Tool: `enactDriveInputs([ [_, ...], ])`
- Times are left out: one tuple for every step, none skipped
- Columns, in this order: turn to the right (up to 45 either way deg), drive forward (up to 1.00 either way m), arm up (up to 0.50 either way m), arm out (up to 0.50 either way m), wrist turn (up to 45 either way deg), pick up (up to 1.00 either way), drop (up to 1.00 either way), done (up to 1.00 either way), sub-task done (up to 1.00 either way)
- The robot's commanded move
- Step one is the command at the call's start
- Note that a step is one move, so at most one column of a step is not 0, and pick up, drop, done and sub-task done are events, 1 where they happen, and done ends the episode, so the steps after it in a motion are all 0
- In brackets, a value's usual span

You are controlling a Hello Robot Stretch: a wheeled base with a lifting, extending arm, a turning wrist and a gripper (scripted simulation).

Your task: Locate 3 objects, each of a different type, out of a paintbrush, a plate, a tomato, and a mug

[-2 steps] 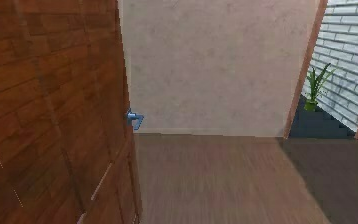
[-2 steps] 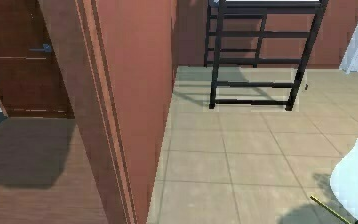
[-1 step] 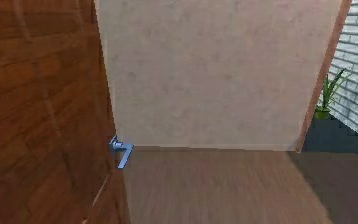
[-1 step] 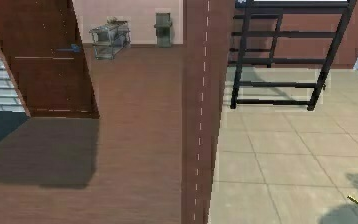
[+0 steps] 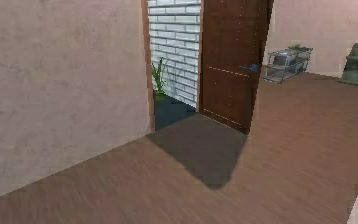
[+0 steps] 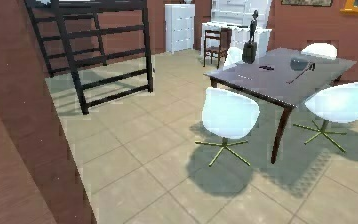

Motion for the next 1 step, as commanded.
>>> enactDriveInputs([
  [9.0, 0.00, 0.00, 0.00, 0.0, 0.00, 0.00, 0.00, 0.00],
])
